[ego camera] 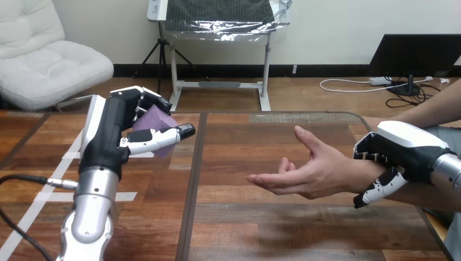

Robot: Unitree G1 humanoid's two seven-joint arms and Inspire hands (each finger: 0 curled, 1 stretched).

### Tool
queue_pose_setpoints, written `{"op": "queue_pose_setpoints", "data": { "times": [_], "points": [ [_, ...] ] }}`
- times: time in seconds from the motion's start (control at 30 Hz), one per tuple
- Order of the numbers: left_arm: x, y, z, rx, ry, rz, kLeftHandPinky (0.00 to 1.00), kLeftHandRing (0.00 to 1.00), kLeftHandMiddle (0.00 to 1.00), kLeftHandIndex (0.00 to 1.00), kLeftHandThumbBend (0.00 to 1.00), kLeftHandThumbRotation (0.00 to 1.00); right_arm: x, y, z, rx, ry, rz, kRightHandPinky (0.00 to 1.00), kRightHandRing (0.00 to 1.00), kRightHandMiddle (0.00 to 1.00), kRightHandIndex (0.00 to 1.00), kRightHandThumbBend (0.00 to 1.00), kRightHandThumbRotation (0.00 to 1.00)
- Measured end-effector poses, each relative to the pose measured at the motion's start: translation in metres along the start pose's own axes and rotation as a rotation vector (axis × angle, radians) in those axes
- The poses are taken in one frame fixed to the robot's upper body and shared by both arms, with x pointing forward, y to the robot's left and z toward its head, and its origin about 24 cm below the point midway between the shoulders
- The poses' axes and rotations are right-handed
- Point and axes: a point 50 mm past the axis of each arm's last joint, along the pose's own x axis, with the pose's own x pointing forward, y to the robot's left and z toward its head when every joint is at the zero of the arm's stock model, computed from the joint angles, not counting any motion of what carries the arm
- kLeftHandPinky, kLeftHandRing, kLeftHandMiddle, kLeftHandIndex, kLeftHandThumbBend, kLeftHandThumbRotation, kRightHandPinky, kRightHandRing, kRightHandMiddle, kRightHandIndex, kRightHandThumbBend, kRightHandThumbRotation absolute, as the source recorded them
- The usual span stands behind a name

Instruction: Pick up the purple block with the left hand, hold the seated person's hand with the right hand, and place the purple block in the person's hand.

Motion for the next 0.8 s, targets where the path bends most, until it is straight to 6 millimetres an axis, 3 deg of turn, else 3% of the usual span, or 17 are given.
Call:
{"op": "queue_pose_setpoints", "data": {
  "times": [0.8],
  "points": [
    [0.020, -0.017, -0.012, -0.014, 0.031, -0.067, 0.38, 0.42, 0.44, 0.42, 0.74, 0.00, 0.000, -0.005, 0.005, 0.018, -0.035, -0.021, 0.30, 0.34, 0.40, 0.43, 0.79, 0.15]
  ]
}}
